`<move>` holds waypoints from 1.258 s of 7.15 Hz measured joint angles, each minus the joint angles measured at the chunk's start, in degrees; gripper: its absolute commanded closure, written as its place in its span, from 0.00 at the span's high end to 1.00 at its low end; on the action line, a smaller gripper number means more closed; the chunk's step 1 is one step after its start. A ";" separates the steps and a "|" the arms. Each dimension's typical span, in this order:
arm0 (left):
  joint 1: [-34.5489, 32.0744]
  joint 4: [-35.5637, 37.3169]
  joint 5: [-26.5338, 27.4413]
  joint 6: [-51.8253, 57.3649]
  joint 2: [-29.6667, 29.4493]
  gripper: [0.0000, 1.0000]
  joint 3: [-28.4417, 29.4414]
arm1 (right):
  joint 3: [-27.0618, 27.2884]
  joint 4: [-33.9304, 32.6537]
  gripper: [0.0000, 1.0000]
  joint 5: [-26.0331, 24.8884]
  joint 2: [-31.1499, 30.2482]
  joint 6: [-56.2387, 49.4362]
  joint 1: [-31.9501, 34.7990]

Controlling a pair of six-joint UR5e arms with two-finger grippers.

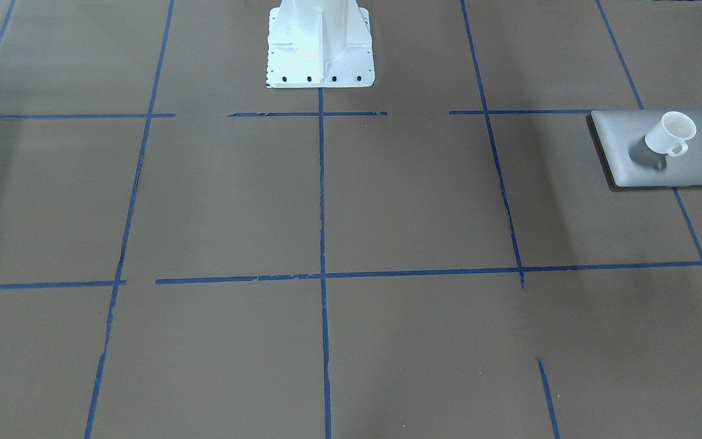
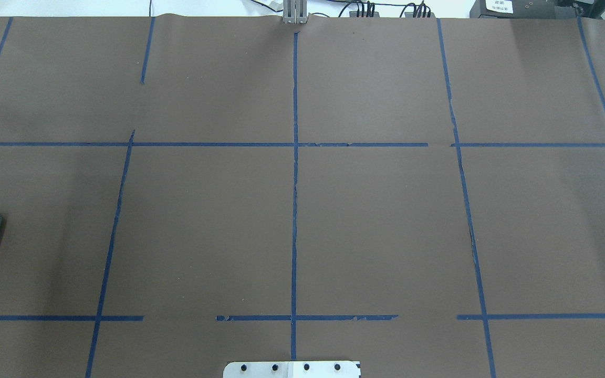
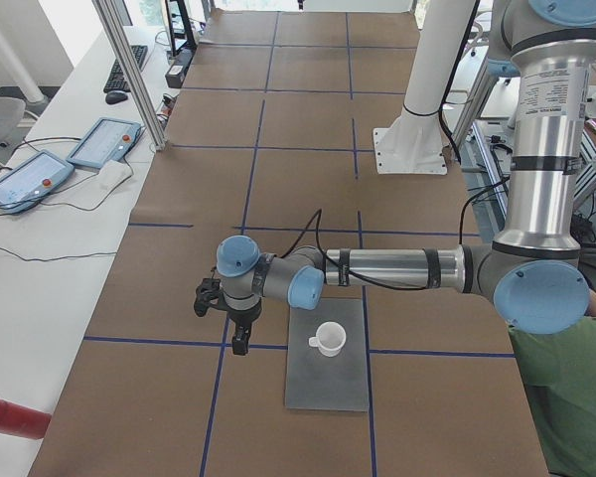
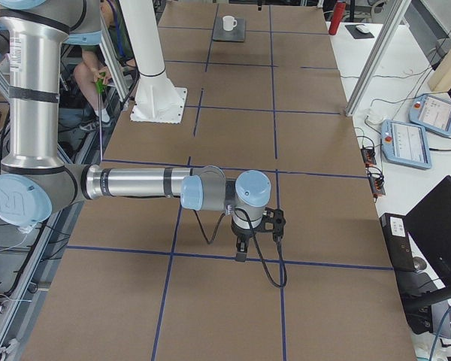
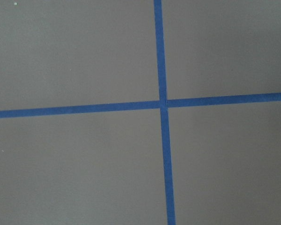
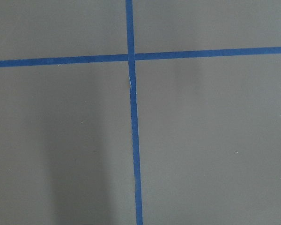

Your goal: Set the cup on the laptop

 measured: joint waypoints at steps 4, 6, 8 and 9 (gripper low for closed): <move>-7.95 15.77 -4.43 16.14 -3.04 1.00 -2.46 | 0.00 0.00 1.00 0.00 0.00 0.00 0.00; -8.49 17.26 -4.94 17.55 -0.98 1.00 -5.59 | 0.00 0.00 1.00 0.00 0.00 0.00 0.00; -8.63 16.43 -5.16 17.80 0.98 1.00 -6.72 | 0.00 0.00 1.00 0.00 0.00 0.00 0.00; -8.69 16.24 -5.22 17.80 2.49 1.00 -7.54 | 0.00 0.00 1.00 0.00 0.00 0.00 0.00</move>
